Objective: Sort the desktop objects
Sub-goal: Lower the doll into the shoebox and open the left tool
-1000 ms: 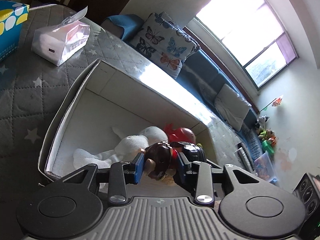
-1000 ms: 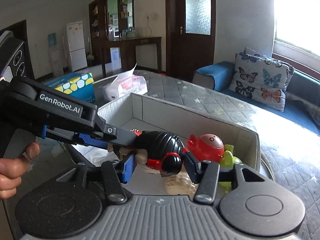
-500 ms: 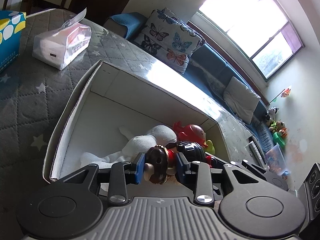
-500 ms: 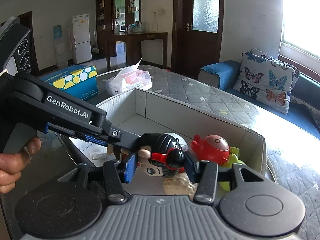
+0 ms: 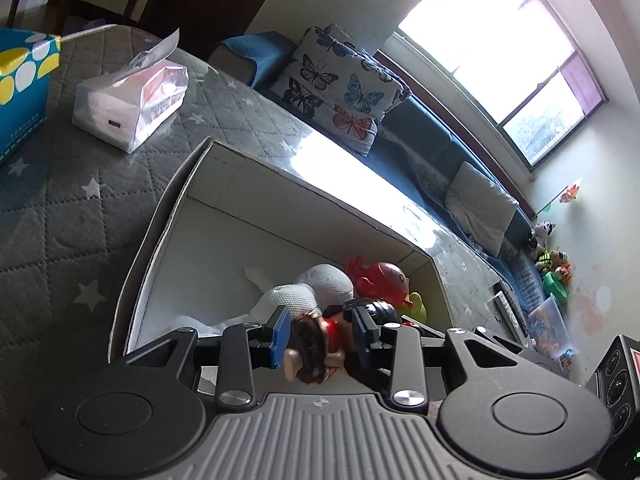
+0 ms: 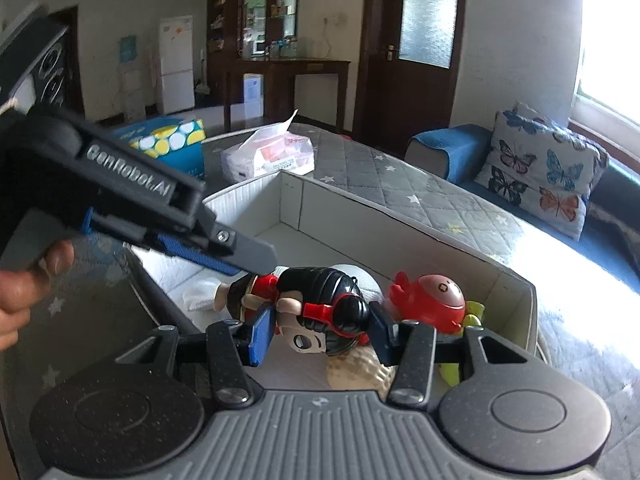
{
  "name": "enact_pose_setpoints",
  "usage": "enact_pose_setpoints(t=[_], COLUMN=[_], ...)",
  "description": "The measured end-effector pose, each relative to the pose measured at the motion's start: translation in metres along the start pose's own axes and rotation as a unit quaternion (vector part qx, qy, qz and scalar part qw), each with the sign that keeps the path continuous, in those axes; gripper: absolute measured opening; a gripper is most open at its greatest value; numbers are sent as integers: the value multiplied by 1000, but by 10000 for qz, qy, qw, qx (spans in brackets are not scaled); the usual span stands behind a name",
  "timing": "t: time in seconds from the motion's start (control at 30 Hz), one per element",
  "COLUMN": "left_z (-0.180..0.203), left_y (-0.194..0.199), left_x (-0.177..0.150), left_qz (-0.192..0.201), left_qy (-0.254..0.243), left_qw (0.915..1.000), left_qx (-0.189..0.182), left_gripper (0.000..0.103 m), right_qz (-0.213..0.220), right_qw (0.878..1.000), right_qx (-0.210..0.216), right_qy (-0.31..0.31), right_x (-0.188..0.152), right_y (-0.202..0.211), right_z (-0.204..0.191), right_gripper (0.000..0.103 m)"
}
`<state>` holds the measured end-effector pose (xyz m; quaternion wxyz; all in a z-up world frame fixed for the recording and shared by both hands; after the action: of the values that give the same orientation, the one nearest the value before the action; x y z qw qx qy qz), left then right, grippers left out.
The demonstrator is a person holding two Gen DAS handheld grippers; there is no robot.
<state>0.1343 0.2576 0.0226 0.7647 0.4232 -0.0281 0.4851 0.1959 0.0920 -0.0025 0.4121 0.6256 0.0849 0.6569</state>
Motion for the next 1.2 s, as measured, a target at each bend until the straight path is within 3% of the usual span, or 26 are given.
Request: enact_pose_setpoints(t=[0.23, 0.6, 1.03, 1.2], left_z=[1, -9, -6, 0], left_y=[-13, -18, -11, -3], left_x=[-1, 2, -1, -4], left_qz=[-173, -244, -119, -31], left_qy=[-82, 81, -23, -142], left_qw=[9997, 9996, 9995, 9991], left_qx=[117, 126, 284, 401], left_gripper=[36, 36, 36, 36], right_qz=[-213, -308, -255, -150], right_qw=[9993, 9986, 9985, 9986], right_qx=[174, 412, 394, 349], right_qy=[265, -149, -286, -355], right_x=[3, -1, -5, -6], right_y=[-11, -14, -6, 4], right_z=[-8, 5, 8, 8], right_gripper=[49, 49, 51, 62])
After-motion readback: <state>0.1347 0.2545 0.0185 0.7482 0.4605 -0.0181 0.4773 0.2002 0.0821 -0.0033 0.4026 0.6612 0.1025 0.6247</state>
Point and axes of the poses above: each gripper's, at about its wrist camera, not at the fingertips, and y roughly against the way its jaws point, z to its right, x to its top, the point moved 1 cm from there along -y, roughly the way its jaws point, and after that the axes turned 10 degrees about y, right-handed, at the moved point
